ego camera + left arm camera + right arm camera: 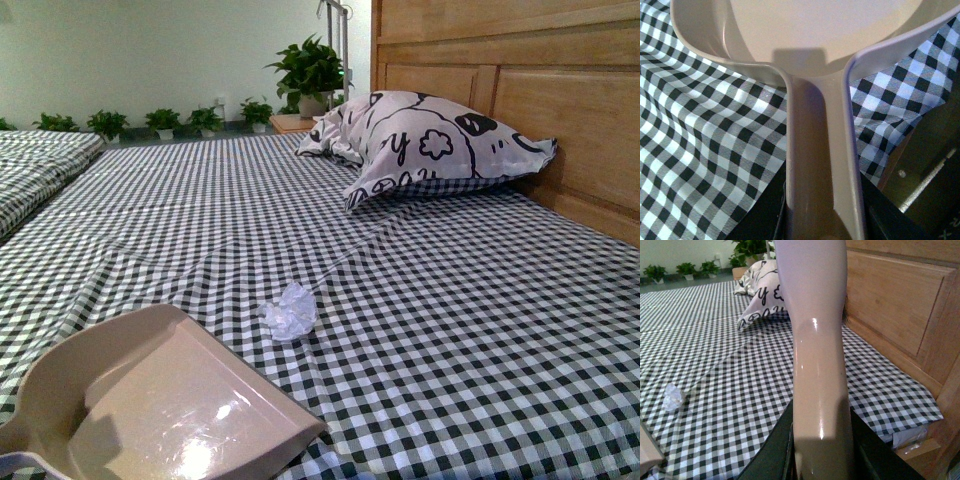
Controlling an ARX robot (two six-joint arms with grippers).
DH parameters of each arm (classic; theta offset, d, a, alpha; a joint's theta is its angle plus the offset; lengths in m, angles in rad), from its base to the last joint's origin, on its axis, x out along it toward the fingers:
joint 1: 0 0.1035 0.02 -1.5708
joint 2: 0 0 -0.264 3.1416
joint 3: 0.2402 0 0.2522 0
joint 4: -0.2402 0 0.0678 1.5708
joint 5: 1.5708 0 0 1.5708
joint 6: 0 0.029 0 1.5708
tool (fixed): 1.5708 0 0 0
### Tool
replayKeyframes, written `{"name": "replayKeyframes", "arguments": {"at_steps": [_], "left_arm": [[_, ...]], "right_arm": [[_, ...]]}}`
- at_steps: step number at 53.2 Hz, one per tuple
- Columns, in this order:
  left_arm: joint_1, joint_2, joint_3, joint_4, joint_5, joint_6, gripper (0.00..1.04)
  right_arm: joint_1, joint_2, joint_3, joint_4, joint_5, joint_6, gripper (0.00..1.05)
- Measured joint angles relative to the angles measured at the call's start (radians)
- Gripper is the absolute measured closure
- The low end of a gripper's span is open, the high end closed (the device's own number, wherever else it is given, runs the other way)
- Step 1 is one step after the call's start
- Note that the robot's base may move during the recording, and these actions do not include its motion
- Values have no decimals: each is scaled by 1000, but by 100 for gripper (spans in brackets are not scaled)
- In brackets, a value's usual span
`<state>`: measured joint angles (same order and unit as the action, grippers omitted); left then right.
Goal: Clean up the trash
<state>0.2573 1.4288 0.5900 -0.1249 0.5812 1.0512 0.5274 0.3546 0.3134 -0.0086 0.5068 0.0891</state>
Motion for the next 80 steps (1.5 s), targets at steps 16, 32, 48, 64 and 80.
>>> {"name": "replayKeyframes", "arguments": {"at_steps": [16,32,48,64,80], "left_arm": [[0,33,2,-7,-31,31,78],[0,33,3,-7,-32,36,78],[0,34,3,-8,-31,37,78],[0,34,3,-8,-31,39,78],[0,34,3,-8,-31,40,78]], "right_arm": [[0,0,0,0,0,0,84],[-8,17,16,-50,-30,8,84],[-184,583,211,14,-361,-50,85],[-134,1269,537,231,-225,-188,85],[-68,1525,686,267,-70,-320,85]]}}
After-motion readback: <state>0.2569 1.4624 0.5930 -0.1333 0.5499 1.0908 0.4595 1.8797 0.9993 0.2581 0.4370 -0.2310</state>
